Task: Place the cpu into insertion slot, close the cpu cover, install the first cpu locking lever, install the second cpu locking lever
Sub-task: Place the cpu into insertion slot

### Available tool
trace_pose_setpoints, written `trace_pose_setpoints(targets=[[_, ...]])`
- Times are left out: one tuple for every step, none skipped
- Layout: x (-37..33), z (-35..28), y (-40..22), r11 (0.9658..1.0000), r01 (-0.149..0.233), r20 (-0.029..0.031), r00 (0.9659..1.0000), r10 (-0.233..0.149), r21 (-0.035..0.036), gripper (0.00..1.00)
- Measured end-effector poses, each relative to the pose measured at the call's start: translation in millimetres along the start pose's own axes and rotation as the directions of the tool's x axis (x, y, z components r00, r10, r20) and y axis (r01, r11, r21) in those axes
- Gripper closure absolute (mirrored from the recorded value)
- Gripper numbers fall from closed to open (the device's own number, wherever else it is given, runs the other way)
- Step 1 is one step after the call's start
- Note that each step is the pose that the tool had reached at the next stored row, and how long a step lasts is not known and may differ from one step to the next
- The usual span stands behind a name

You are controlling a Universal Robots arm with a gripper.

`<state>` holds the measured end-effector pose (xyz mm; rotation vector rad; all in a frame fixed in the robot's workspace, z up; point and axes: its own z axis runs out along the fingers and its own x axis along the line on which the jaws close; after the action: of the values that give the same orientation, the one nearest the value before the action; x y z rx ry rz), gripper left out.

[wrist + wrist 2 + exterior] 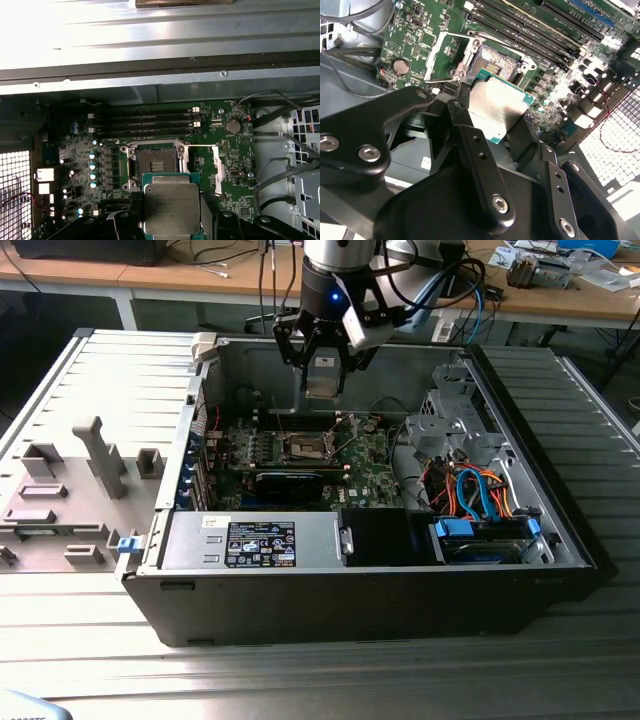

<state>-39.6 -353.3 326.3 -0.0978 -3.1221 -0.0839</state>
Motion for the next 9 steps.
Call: trace_pose_setpoints(targets=[[0.0, 0.1, 0.0, 1.0000, -0.004, 0.0002, 1.0000, 0.004, -0.0001, 0.46], [0.0, 0.2, 0.0, 1.0000, -0.009, 0.0005, 1.0000, 0.009, -0.0002, 0.46], [0.0, 0.2, 0.0, 0.9999, -0.012, 0.0007, 0.9999, 0.012, -0.0003, 0.46], [0.0, 0.3, 0.0, 0.9999, -0.016, 0.0009, 0.9999, 0.016, -0.0004, 0.46], [0.0, 0.4, 0.0, 0.9998, -0.019, 0.0011, 0.9998, 0.019, -0.0005, 0.46], [0.0, 0.4, 0.0, 0.9998, -0.022, 0.0012, 0.9998, 0.022, -0.0005, 0.46], [0.0, 0.5, 0.0, 0.9997, -0.024, 0.0013, 0.9997, 0.024, -0.0005, 0.46], [0.0, 0.5, 0.0, 0.9996, -0.027, 0.0014, 0.9996, 0.027, -0.0006, 0.46], [0.0, 0.5, 0.0, 0.9996, -0.030, 0.0016, 0.9996, 0.030, -0.0006, 0.46]])
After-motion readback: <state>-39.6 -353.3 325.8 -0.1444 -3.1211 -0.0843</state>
